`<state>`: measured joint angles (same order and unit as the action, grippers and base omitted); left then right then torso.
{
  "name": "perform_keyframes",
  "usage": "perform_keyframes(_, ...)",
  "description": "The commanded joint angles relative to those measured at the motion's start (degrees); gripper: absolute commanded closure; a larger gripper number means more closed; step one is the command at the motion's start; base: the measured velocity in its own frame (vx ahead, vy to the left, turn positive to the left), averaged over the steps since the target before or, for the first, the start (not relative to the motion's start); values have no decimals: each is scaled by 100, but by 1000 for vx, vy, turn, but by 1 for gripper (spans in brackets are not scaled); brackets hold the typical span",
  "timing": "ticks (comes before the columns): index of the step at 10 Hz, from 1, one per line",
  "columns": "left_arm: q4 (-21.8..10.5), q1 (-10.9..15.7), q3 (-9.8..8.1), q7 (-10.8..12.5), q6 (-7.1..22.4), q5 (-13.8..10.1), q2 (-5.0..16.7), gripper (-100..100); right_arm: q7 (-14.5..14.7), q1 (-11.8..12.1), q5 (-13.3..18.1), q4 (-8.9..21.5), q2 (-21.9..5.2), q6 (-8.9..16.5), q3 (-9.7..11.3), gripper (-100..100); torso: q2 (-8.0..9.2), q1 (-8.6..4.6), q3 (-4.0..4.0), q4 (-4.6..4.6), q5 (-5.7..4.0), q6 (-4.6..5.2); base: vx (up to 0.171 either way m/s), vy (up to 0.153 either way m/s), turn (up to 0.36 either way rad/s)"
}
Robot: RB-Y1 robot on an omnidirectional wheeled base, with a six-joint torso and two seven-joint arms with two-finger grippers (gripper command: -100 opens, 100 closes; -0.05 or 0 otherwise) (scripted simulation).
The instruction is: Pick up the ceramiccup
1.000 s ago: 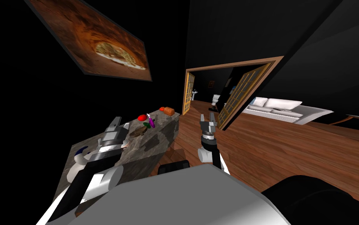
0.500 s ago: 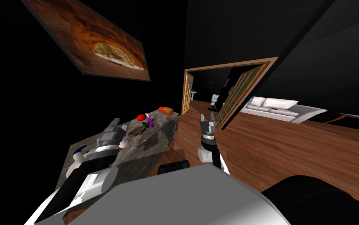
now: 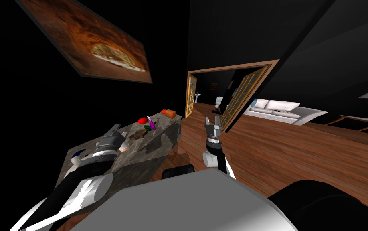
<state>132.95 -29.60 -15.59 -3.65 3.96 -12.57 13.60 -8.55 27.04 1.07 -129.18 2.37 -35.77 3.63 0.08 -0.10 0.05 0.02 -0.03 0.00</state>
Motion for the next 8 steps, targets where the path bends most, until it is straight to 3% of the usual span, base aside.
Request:
perform_keyframes(1,-45,-17,-163,75,286,-104,66,-100,0,0,0,0,0,0,0,0,0,0,0,0,0,0,-23,-33,-27)
perform_keyframes(2,-45,-17,-163,75,369,-104,66,-100,0,0,0,0,0,0,0,0,1,-1,0,0,0,0,-17,-31,-13)
perform_keyframes(5,-101,-25,-437,207,825,-285,157,-100,0,0,0,0,0,0,0,0,-4,1,-2,-1,1,0,-12,-32,-26)
perform_keyframes(8,-131,-27,-561,274,1231,-374,196,-100,0,0,0,0,0,0,0,0,-8,-2,-4,-2,0,1,0,-31,-15)
